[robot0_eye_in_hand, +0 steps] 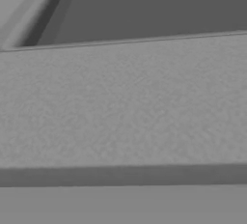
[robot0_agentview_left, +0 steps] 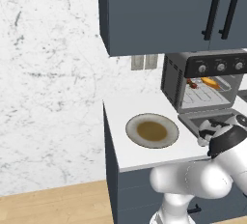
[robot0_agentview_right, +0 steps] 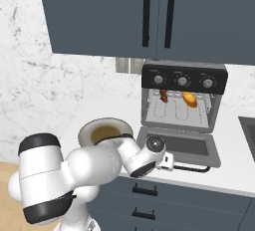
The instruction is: Pick up the kebab skewer and baguette bread, and place them inside the toaster oven. Close the toaster oven door and start by setting the timer.
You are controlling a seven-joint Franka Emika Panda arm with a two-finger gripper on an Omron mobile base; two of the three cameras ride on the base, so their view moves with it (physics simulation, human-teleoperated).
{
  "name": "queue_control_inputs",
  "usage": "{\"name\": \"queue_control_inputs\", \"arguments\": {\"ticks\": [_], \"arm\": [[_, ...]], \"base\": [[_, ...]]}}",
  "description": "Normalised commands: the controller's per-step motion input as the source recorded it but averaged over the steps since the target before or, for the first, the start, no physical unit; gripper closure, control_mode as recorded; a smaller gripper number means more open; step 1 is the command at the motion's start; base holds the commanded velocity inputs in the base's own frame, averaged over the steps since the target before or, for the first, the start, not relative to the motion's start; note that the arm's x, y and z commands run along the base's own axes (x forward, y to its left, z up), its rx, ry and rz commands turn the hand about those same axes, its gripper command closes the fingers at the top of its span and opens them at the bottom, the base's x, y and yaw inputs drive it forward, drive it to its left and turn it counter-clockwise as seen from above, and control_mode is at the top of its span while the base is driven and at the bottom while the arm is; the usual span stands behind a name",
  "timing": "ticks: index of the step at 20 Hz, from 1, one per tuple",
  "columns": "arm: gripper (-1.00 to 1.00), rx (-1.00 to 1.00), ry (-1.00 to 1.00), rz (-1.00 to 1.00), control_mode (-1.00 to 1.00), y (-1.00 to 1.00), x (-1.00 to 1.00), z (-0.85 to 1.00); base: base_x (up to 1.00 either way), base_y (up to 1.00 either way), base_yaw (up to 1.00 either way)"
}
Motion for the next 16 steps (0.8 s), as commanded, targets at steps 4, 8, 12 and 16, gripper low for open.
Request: {"name": "queue_control_inputs", "arguments": {"ticks": [4,8,12,16], "arm": [[-1.0,0.0,-0.07,-0.03,-1.0,-0.01,0.57,0.27],[-1.0,0.0,-0.08,-0.04,-1.0,-0.02,0.54,0.42],[-1.0,0.0,-0.11,-0.05,-1.0,0.0,0.48,0.45],[-1.0,0.0,-0.21,-0.06,-1.0,0.0,0.46,0.32]], "base": [[0.0,0.0,0.0],[0.0,0.0,0.0],[0.0,0.0,0.0],[0.0,0.0,0.0]]}}
